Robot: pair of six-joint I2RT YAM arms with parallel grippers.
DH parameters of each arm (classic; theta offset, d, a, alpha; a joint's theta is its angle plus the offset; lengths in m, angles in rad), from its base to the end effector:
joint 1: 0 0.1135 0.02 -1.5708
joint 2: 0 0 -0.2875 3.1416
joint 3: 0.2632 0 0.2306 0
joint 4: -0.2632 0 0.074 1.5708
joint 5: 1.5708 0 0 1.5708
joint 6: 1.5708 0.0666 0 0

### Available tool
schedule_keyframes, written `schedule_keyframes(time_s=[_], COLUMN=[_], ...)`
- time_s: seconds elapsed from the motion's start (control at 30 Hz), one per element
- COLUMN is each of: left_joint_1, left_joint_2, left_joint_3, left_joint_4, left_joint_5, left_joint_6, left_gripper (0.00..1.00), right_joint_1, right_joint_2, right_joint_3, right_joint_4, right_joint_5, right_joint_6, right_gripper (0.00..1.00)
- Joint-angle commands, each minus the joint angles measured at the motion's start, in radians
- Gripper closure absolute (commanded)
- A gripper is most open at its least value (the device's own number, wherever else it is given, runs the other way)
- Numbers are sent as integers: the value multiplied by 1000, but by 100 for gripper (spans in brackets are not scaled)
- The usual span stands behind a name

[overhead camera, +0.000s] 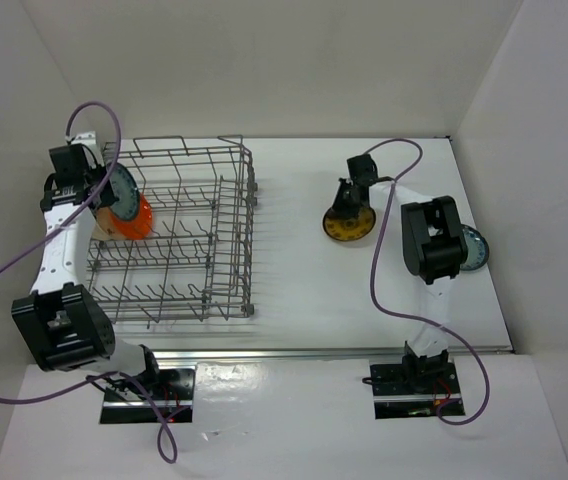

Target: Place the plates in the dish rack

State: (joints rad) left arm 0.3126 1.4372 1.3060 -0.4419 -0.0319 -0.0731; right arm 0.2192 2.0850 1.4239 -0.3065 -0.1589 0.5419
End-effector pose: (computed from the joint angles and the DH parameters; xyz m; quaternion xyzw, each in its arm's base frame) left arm 0.3118 0.1030 0.3526 -0.1758 0.8603 0.0710 0.4733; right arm 0.4401 0.1088 0.1594 0.1297 0.9433 0.1803 0.2468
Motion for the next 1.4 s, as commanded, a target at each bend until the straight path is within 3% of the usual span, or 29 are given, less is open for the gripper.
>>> schedule_keyframes(time_s=[0.0, 0.07, 0.27, 0.4, 0.5, 0.8, 0.83, 0.87, 0.9, 0.93, 0.97, 1.07, 1.27, 1.33, 1.37], left_joint_1=[0, 0, 0, -9, -18, -49, -49, -49, -49, -49, -49, -49, -49, -49, -49], left_joint_2=[28, 37, 71, 117, 152, 242, 258, 258, 272, 272, 272, 217, 111, 37, 10], left_joint_3=[-48, -57, -76, -67, -57, 16, 28, 39, 61, 61, 71, 72, 82, 82, 82], left_joint_4=[34, 45, 55, 55, 29, -33, -49, -64, -79, -104, -104, -94, -93, -84, -84], left_joint_5=[4, 15, 70, 110, 121, 145, 145, 129, 115, 115, 104, 116, 127, 139, 153], left_joint_6=[44, 56, 68, 68, 68, 68, 55, 41, 41, 41, 32, 32, 9, -2, -2], left_gripper=[100, 100, 100, 100, 100, 100, 96, 86, 72, 48, 40, 26, 15, 0, 0], right_joint_1=[23, 23, 23, 14, -24, -202, -227, -269, -290, -305, -316, -340, -353, -353, -353], right_joint_2=[52, 23, -121, -213, -282, -444, -444, -444, -444, -444, -444, -444, -353, -327, -313], right_joint_3=[-13, -3, 67, 89, 89, -61, -78, -95, -129, -146, -164, -227, -316, -327, -336], right_joint_4=[-74, -86, -128, -151, -151, -102, -102, -102, -91, -80, -80, -39, 61, 104, 104], right_joint_5=[-4, -19, -31, -51, -126, -128, -142, -162, -172, -172, -182, -232, -393, -418, -418], right_joint_6=[-10, -20, -94, -140, -140, -180, -180, -180, -180, -180, -192, -243, -281, -263, -263], right_gripper=[85, 85, 71, 56, 53, 40, 39, 39, 37, 35, 33, 25, 25, 25, 25])
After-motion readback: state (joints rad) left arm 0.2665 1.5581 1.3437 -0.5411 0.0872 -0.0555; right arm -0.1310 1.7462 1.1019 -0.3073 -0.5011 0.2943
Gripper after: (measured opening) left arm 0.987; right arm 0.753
